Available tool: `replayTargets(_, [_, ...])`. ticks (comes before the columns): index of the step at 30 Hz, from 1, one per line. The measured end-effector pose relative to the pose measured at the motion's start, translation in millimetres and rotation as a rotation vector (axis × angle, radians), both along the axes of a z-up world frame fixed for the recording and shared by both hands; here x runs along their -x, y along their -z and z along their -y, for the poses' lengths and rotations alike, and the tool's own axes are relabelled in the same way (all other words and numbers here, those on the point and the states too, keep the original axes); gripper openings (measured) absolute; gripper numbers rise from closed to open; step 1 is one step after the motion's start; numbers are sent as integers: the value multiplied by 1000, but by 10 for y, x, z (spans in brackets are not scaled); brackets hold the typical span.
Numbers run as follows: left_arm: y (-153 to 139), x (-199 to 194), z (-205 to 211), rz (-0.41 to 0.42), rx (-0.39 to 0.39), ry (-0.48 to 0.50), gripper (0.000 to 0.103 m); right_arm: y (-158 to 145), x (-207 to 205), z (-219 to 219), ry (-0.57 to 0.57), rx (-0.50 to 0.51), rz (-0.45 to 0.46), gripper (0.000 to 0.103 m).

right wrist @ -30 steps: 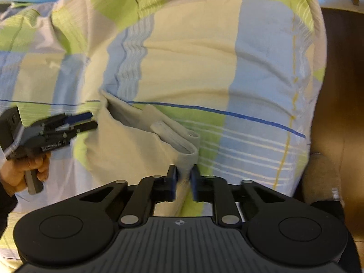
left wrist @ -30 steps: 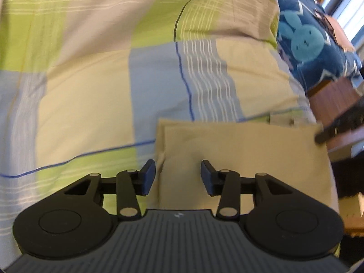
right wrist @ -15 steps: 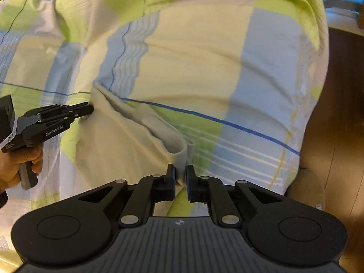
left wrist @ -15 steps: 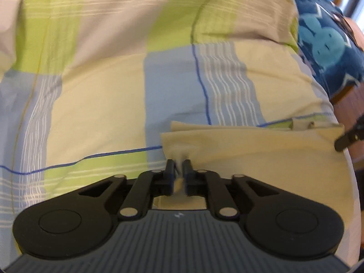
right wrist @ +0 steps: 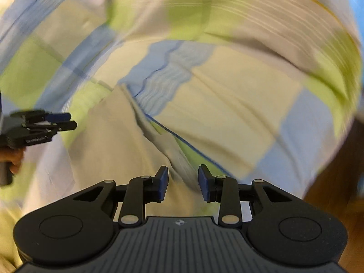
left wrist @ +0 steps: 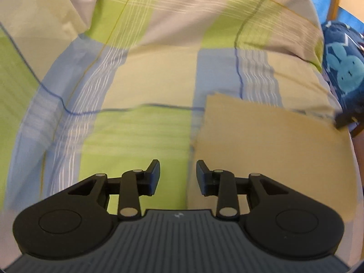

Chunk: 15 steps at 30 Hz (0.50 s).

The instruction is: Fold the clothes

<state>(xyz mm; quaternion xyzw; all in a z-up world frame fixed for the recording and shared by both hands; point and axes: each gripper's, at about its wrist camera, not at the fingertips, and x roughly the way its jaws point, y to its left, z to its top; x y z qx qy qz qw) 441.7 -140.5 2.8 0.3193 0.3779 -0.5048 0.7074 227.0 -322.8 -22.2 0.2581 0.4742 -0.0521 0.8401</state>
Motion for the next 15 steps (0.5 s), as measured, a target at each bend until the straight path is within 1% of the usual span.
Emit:
replayTargets(2, [26,138,-124,18,29,-22,32,75,-77,-14,-92,65,27,34])
replayTargets(3, [39,208,-186,27,44,-34,32,98,-85,3,-107,85,57,28])
replayTargets(5, [78,369,-305,60,76,-63,32,133,-90,37,-126,100,113,25])
replayTargets(10, [172,850,-619,154,158,-124,37,131,-46,67,-108,138,211,26])
replayTargets(13, [261,1137,-800,206,184,-136,38,139,-97,7,-165,193,248,27])
replayTargets(15, [338,1311,-903,262,180,-117,38,117,-125,-78,-215,260,279,27])
